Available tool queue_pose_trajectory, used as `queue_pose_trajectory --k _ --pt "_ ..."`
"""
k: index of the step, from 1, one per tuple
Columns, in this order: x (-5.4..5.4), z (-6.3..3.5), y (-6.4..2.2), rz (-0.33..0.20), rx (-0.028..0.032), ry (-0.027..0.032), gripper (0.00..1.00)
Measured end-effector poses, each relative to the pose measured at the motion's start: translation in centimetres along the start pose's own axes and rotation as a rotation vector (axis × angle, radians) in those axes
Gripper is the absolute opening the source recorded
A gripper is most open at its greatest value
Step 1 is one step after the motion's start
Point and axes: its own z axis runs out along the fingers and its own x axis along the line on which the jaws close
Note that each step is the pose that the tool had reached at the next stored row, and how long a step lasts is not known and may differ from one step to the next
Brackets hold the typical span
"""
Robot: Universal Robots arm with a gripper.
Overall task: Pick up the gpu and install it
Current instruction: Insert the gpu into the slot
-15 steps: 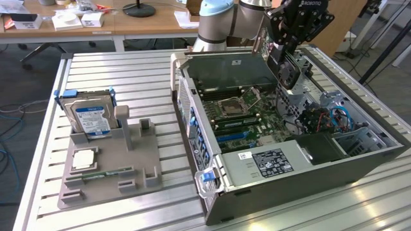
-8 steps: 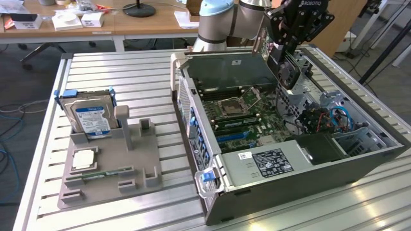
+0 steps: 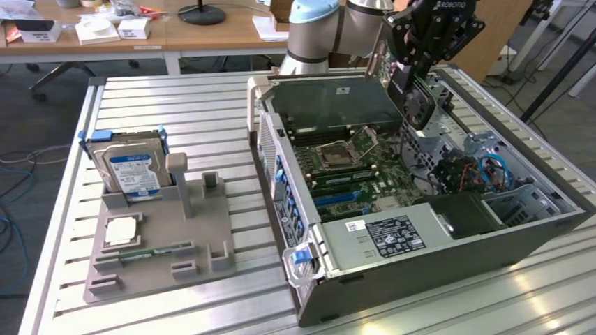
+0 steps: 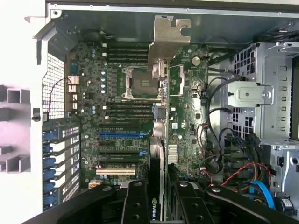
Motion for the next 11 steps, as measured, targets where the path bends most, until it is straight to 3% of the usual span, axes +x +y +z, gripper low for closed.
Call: queue_pose_trajectory --k 11 --pt "0.0 0.13 -0.01 -0.184 -0.0043 0.0084 0.26"
